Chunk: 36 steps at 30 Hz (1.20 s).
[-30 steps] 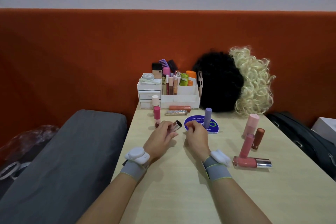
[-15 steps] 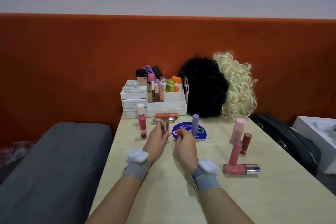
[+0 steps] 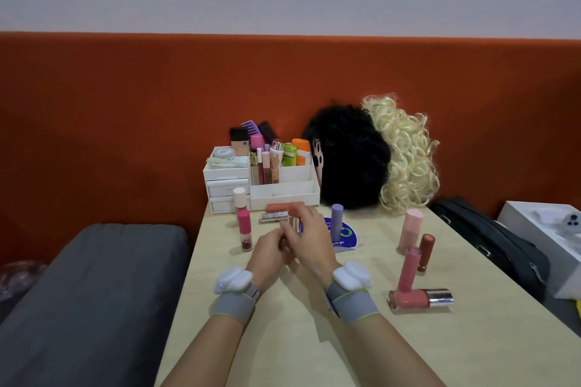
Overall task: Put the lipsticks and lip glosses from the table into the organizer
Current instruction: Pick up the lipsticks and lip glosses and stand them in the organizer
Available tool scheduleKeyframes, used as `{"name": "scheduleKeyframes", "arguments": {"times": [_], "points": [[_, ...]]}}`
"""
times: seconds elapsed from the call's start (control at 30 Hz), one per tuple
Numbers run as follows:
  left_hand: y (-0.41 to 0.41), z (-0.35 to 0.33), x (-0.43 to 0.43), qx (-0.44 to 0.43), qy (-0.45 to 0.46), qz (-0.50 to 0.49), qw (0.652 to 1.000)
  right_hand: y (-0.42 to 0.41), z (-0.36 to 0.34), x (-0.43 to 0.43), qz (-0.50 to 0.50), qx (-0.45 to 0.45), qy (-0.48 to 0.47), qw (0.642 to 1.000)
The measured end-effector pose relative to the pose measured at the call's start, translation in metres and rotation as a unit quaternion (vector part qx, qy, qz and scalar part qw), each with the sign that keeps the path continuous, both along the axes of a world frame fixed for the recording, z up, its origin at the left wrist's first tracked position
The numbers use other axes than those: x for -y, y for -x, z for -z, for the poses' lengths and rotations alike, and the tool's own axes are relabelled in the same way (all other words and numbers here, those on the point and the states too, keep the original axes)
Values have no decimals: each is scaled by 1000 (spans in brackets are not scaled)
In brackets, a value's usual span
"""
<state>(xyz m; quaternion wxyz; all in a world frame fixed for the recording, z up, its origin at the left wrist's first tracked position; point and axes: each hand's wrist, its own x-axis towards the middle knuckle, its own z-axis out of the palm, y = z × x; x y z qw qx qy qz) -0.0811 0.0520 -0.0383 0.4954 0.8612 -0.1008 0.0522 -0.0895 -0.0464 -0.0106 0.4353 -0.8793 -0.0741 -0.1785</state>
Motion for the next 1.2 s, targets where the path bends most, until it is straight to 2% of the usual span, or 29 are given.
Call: {"name": "scheduleKeyframes", "arguments": {"times": [0.07, 0.13, 0.2, 0.3, 0.4, 0.53, 0.67, 0.87, 0.93, 1.03, 1.13, 1.2], "points": [[-3, 1, -1, 7, -21, 7, 1000, -7, -6, 1, -7, -16, 65, 998], [-6, 3, -1, 2, -27, 7, 1000, -12, -17, 5, -7, -34, 80, 996], [-5, 4, 1, 10, -42, 9, 999, -16, -31, 11, 3, -20, 87, 996], [-5, 5, 1, 27, -140, 9, 990, -24, -58, 23, 30, 8, 53, 998], [-6, 6, 4, 31, -176, 12, 984, -37, -75, 41, 75, 3, 51, 996], [-12, 7, 9, 52, -210, -16, 976, -57, -78, 69, 127, -65, 125, 982], [-25, 8, 16, 66, -241, -60, 966, -66, -70, 83, 127, -159, 176, 963], [-43, 10, 21, 35, -274, -124, 953, -74, -64, 88, 130, -200, 182, 954], [-46, 11, 22, 26, -289, -135, 947, -76, -71, 87, 136, -181, 176, 958], [-49, 13, 24, 32, -311, -146, 938, -80, -86, 75, 140, -104, 179, 968], [-48, 12, 22, 28, -325, -158, 932, -87, -96, 46, 95, -53, 208, 972], [-48, 13, 23, 34, -330, -150, 931, -92, -94, 25, 41, -66, 237, 969]]}}
